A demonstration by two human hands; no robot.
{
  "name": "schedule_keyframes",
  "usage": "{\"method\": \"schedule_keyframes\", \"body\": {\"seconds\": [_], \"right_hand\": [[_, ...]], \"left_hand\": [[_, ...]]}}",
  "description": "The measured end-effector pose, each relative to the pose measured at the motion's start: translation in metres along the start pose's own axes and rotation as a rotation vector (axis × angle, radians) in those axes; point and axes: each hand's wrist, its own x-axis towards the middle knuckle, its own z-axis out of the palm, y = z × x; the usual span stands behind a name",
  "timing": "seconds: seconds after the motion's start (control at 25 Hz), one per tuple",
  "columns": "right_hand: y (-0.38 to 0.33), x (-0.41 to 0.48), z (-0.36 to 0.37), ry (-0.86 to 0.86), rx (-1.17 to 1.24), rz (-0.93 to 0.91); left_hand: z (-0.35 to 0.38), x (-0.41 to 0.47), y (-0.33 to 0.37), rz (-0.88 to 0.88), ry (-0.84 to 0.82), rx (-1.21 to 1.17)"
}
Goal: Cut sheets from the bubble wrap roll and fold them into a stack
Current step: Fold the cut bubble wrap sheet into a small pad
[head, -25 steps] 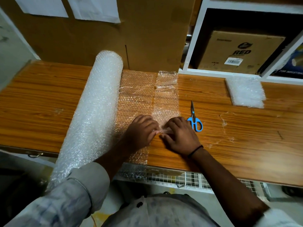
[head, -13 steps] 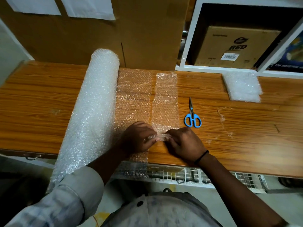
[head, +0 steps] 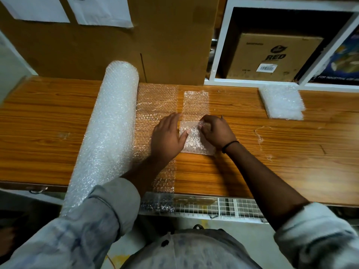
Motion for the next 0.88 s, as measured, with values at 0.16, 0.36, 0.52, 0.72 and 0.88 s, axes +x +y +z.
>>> {"method": "schedule_keyframes", "body": {"seconds": [0.16,0.36,0.52,0.72,0.88], "right_hand": [[0.015,0.033,0.013,0.012,-0.012,0.077],[0.025,0.046,0.025,-0.002,-0.005,0.139],[0.013,0.022,0.023,0.11,-0.104,0.068],[-0.002,-0.024,0.032,-0.126,-0.215,-0.096],[0.014,-0.035,0.042,-0.188,-0.291,-0.115]], "left_hand": [[0.013,-0.003,0.002,0.079,-0.156,0.173],[0.031,-0.011,-0.008,0.133,-0.311,0.277],[0.036,-0.008,-0.01,0.11,-0.373,0.33],[0.043,0.0,-0.009,0.161,-0.423,0.328],[0.045,0.001,-0.006,0.135,-0.459,0.323]]}}
